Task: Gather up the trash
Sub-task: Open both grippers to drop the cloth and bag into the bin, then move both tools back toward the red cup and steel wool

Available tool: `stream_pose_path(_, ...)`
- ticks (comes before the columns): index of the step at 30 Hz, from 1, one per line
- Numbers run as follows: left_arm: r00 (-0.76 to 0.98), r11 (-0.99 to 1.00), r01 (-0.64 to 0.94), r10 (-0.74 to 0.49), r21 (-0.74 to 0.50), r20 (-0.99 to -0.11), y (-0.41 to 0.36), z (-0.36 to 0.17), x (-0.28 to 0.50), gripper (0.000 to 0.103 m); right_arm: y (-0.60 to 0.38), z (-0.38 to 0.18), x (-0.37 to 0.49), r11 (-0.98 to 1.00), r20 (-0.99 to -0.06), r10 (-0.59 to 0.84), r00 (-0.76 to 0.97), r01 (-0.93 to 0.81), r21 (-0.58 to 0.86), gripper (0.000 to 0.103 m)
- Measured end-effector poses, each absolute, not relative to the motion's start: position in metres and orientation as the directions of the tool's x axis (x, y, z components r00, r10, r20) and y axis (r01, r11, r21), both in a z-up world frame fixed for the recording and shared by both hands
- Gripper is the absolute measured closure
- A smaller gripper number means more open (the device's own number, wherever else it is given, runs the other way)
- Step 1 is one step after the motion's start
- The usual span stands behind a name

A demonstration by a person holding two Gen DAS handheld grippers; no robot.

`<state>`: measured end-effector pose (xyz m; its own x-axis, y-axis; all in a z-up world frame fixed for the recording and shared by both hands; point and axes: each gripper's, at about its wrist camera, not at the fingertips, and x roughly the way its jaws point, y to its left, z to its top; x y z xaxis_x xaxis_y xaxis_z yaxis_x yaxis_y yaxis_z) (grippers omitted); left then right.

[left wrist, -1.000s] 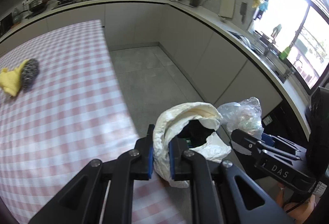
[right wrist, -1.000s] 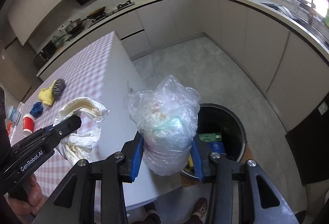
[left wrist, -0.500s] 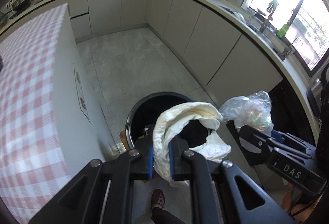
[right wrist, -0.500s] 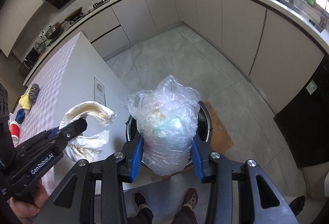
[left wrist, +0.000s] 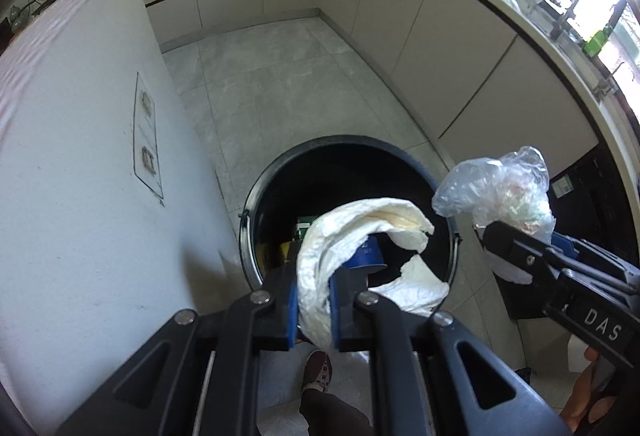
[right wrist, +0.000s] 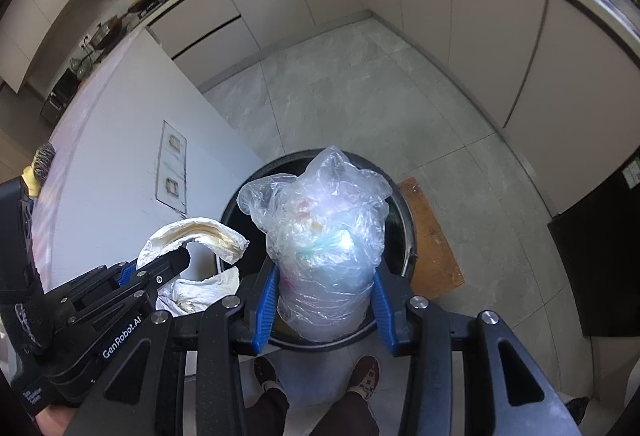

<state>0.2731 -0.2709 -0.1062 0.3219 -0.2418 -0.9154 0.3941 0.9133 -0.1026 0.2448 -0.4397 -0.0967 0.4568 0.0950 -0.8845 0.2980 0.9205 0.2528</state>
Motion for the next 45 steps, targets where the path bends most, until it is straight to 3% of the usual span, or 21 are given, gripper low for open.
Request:
stream_pose_path(7,0.302,0.936,0.343,-0.193,-0.082,-0.934,-0.28,-0.131,0.278,0.085,-0.447,-0.133,0.275,0.932,-0.906,0.116,0.406,0.272,0.241,0.056)
stream_pose_path(10,0.293,0.941,0.33,-0.173,-0.07,-0.94,-0.283,-0.139,0.283,0.065,-0.451,-0.145,0.284,0.936,-0.914,0.118,0.389,0.264,0.233,0.047)
stream_pose_path(12,0.305,0.947,0.316,-0.16,-0.059,-0.939,-0.283,-0.139,0.285,0.042,-0.453,-0.149,0.288,0.939,-0.916,0.113,0.386,0.26,0.225,0.041)
stream_pose_path(27,0.394,0.943,0.323,-0.206,-0.075,-0.896,-0.273,-0.059,0.274,0.042,-0.458,-0.077,0.268,0.947,-0.899,0.044,0.436,0.268,0.176,0.04)
stream_pose_path(45,0.439,0.928,0.329,-0.312,-0.173,-0.842,-0.21,0.026,0.23,0.041,-0.401,0.003,0.239,0.953,-0.854,0.138,0.501,0.168,0.253,0.035)
